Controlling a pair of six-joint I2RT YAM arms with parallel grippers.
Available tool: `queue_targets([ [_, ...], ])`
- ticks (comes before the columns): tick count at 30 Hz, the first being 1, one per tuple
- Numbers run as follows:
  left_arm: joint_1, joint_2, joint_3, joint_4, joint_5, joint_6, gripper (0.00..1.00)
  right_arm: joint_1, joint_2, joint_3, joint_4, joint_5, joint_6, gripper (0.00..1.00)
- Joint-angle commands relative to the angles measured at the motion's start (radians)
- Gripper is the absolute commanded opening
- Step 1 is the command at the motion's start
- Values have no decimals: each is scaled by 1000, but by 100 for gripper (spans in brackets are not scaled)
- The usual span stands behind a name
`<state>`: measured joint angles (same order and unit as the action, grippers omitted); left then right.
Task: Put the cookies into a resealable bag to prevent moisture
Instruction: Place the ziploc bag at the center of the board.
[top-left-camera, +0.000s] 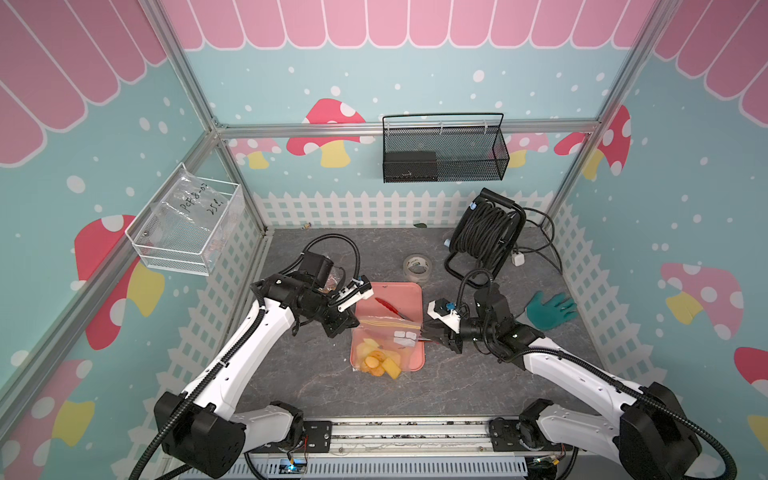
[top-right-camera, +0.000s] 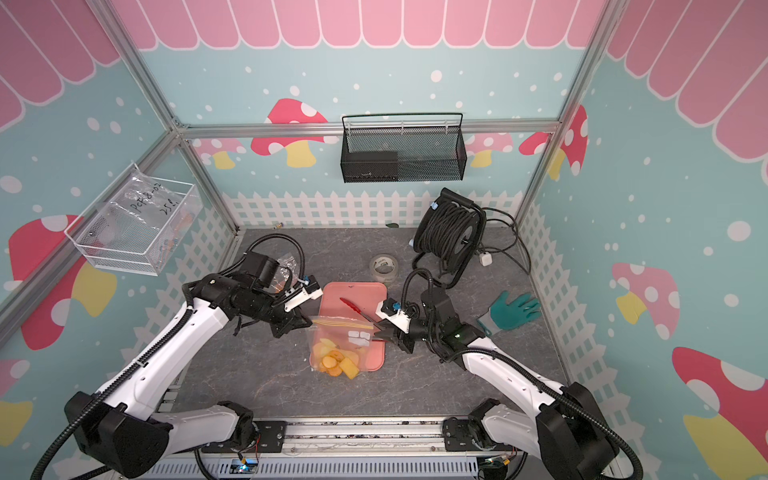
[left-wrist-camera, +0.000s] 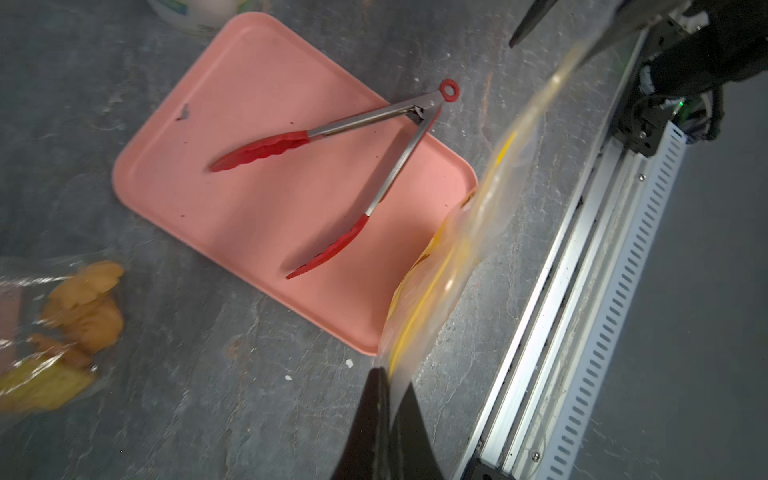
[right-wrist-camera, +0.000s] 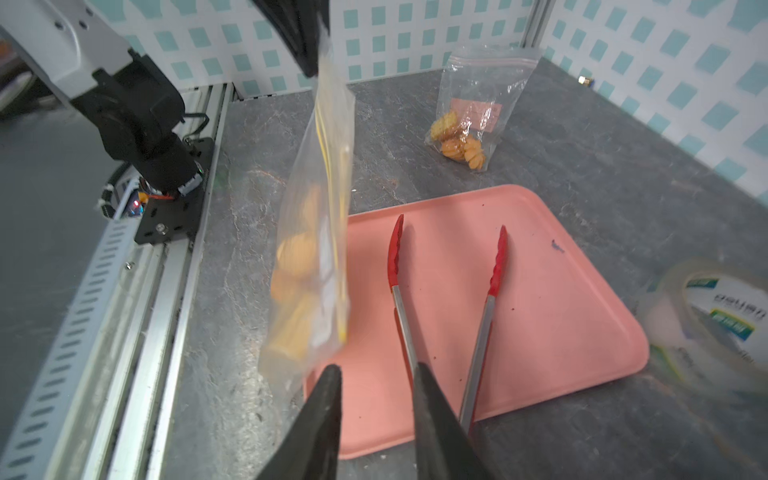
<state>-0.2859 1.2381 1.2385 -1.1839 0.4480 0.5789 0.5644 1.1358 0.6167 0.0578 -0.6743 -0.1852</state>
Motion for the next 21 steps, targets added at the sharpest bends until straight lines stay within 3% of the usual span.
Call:
queue_targets([
  [1, 89, -30, 56, -30, -79, -53, 0, -4, -1, 47, 60, 52, 26, 44],
  [8, 280, 41, 85, 108, -66, -259, 0, -9, 13, 66, 127, 110, 91, 51],
  [10, 298, 97, 84, 143, -52, -277, 0, -10, 19, 65, 136, 115, 101, 52],
  [15, 383, 224, 141, 221, -142, -445, 0, -15, -2, 44, 139, 167, 117, 54],
  [19, 406, 246, 160, 304, -263, -499, 0, -27, -38, 10, 137, 240, 130, 59],
  [21, 408, 250, 170, 312, -325, -514, 10, -41, -52, -2, 137, 276, 137, 63],
])
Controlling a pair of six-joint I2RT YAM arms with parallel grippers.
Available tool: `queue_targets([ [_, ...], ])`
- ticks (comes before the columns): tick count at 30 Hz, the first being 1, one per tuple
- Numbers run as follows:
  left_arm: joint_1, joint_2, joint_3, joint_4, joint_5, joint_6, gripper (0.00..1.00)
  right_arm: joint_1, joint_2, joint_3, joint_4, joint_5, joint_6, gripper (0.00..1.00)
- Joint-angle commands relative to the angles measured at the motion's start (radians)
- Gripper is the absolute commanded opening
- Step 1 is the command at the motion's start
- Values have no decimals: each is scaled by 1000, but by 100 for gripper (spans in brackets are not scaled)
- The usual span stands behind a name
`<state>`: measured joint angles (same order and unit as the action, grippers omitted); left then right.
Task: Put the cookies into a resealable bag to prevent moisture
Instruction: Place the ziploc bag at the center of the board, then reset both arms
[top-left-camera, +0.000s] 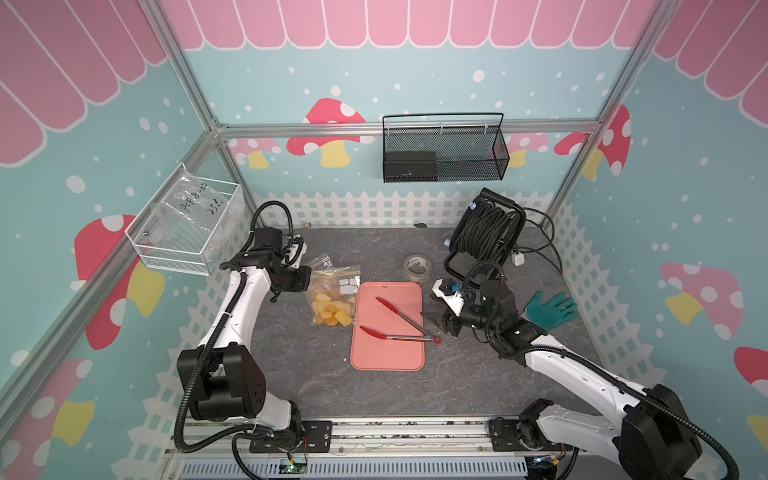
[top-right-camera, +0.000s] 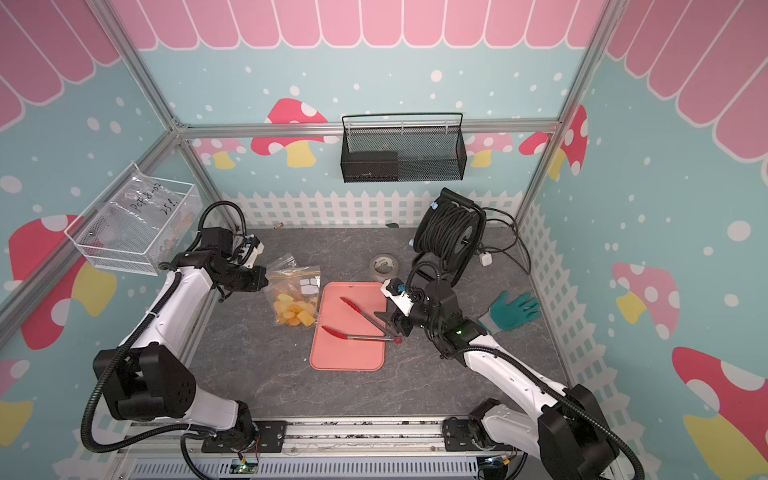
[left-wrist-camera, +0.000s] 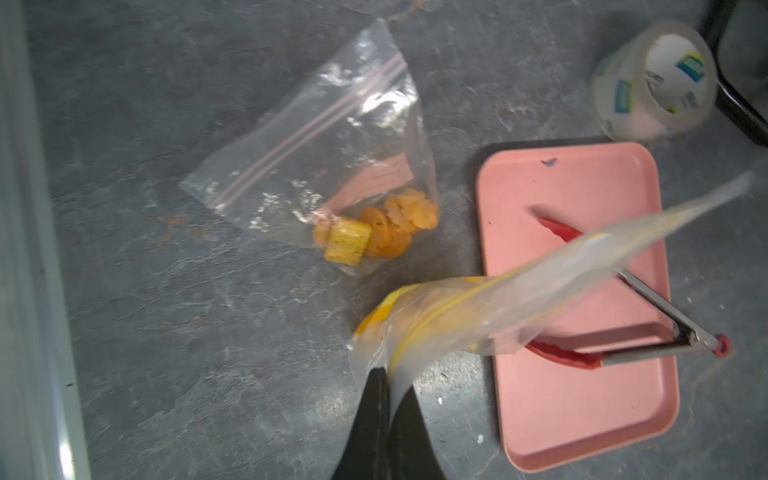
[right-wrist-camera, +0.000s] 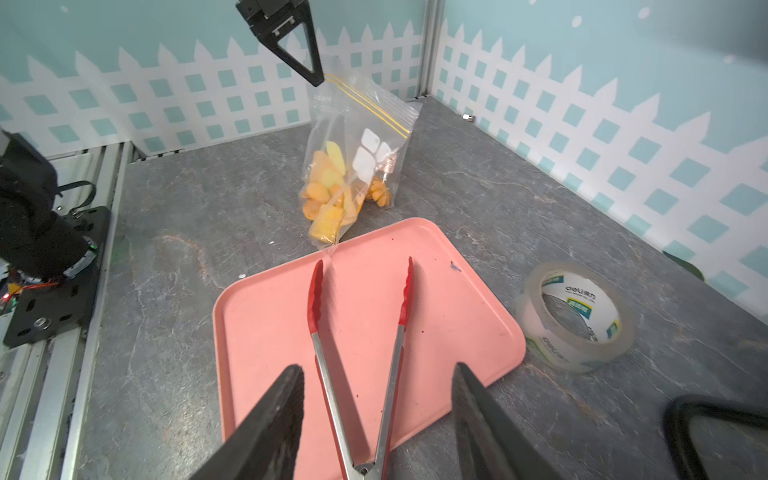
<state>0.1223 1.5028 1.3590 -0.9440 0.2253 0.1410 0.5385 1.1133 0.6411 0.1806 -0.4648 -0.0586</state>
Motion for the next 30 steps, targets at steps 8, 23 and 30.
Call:
queue_targets([
  [8, 15, -133, -99, 147, -134, -90, 99, -195, 6, -54, 24, 223, 164, 83],
  [23, 16, -422, -912, 1073, -185, -376, 100, -508, 197, -321, 718, 696, 147, 91],
  [30, -9, -215, -946, 1434, -106, -309, 99, -539, 324, -318, 831, 599, 96, 96],
])
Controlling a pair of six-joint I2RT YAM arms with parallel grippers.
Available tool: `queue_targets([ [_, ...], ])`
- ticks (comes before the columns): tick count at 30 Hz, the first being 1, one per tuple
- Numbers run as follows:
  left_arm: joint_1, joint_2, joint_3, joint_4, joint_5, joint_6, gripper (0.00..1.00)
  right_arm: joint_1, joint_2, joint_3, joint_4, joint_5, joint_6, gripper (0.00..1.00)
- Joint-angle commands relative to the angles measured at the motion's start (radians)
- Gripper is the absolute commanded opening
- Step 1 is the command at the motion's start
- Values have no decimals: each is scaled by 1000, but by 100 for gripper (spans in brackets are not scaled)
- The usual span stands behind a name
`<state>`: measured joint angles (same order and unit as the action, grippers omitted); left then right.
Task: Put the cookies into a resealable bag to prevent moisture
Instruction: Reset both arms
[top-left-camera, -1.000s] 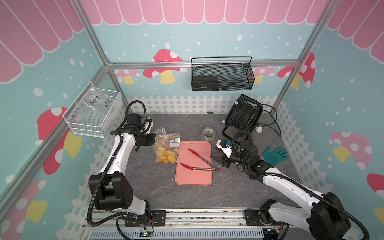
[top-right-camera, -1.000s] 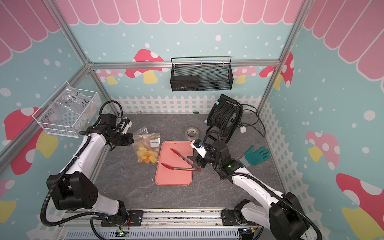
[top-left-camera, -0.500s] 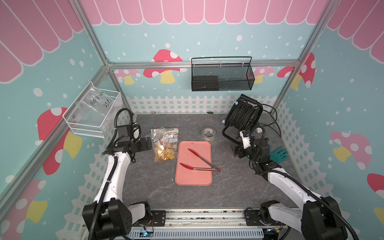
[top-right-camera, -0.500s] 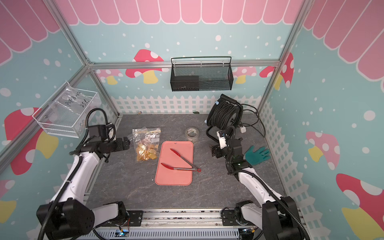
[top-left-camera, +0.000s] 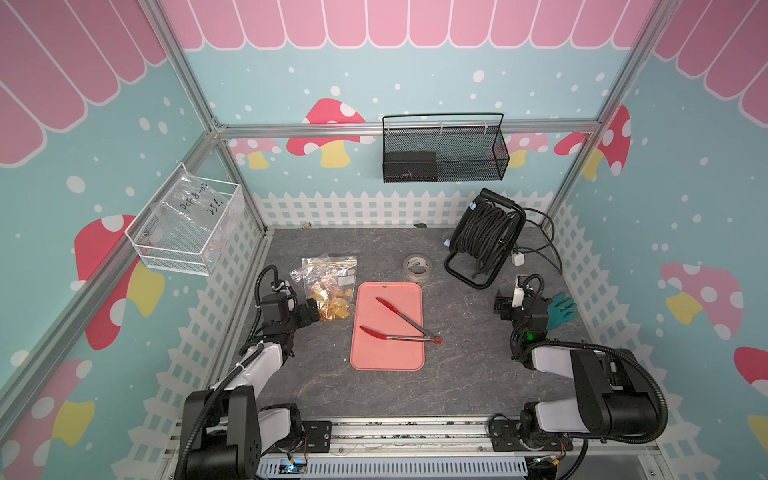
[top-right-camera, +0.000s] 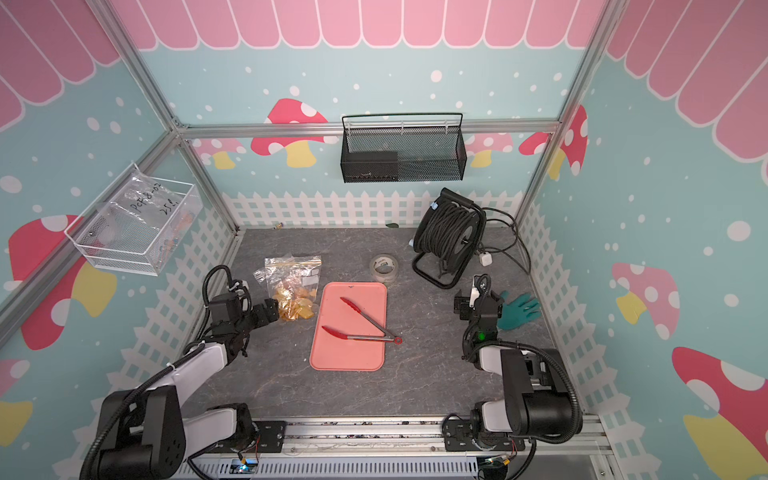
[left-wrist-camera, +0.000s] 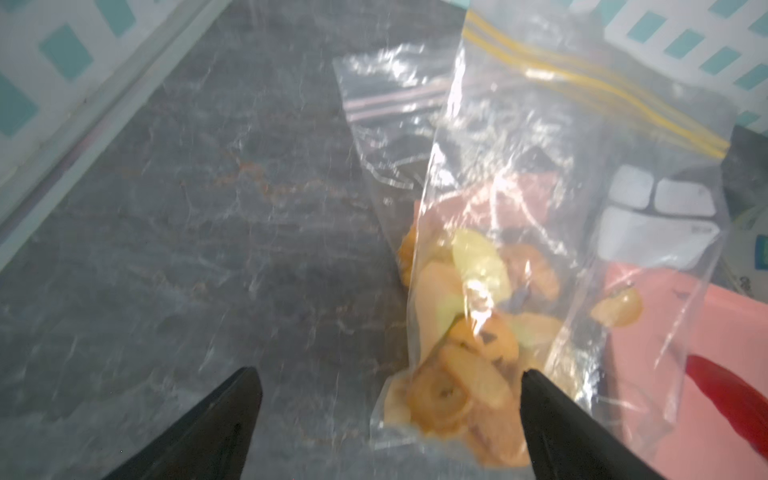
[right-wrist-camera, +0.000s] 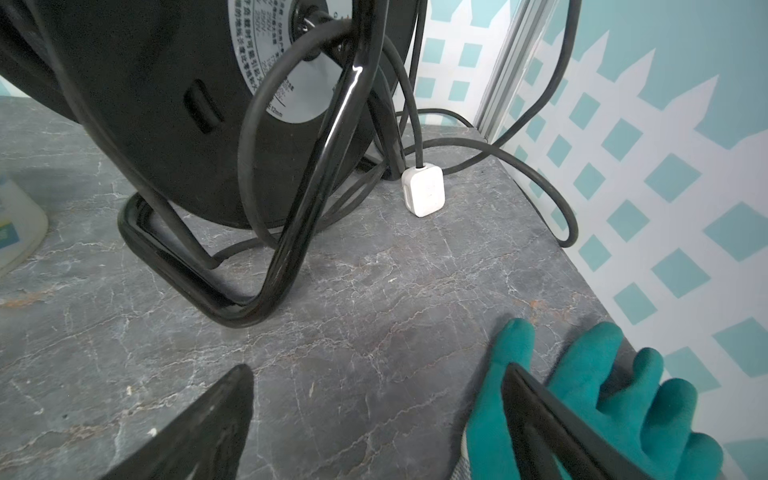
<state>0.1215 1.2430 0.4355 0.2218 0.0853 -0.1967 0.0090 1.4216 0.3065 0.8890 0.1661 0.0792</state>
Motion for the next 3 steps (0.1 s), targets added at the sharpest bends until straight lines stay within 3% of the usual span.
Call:
queue_targets([
  [1, -9, 66, -22, 310, 48, 28, 99, -14, 35, 17, 144, -37, -41, 96],
  [3, -19, 93, -12, 340, 56, 40, 99, -15, 49, 16, 166, -52, -51, 97],
])
